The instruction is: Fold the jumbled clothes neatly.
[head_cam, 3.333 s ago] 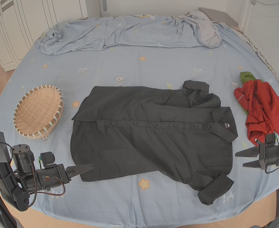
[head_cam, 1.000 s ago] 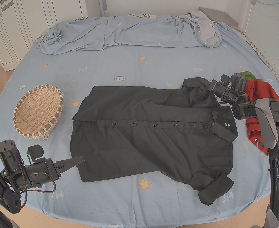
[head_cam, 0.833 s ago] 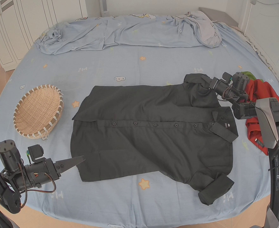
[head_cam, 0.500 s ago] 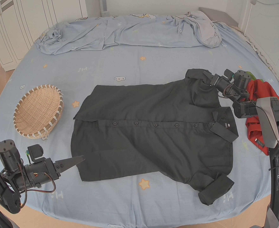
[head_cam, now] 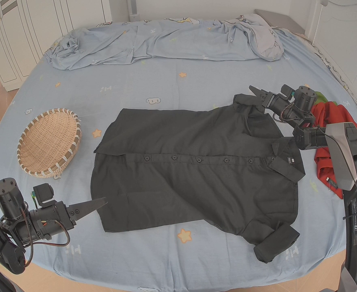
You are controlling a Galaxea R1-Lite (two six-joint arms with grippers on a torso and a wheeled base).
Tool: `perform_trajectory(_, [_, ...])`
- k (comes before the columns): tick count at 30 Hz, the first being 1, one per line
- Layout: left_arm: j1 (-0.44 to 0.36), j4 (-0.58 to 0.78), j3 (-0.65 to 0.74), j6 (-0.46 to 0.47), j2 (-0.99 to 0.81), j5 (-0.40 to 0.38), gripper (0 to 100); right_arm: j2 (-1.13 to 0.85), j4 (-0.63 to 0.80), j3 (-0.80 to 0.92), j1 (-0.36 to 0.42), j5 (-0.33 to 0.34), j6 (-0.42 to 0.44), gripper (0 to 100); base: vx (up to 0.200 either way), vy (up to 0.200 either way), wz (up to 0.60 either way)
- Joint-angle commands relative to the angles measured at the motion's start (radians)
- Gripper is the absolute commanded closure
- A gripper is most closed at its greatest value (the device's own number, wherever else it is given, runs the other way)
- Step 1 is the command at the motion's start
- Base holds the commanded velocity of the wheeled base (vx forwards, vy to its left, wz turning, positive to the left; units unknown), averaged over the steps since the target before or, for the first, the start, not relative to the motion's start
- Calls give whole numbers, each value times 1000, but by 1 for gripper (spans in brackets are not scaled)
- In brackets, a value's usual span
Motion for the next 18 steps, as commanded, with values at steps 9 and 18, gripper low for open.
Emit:
perform_trajectory(9, [-2,-18,18,2,-16,0,0,-82,-4,0,-62,-62,10,0,0,0,0])
perform_trajectory(18, [1,-18,18,7,8,0,0,-332,189,192,-191,-31,299,0,0,0,0])
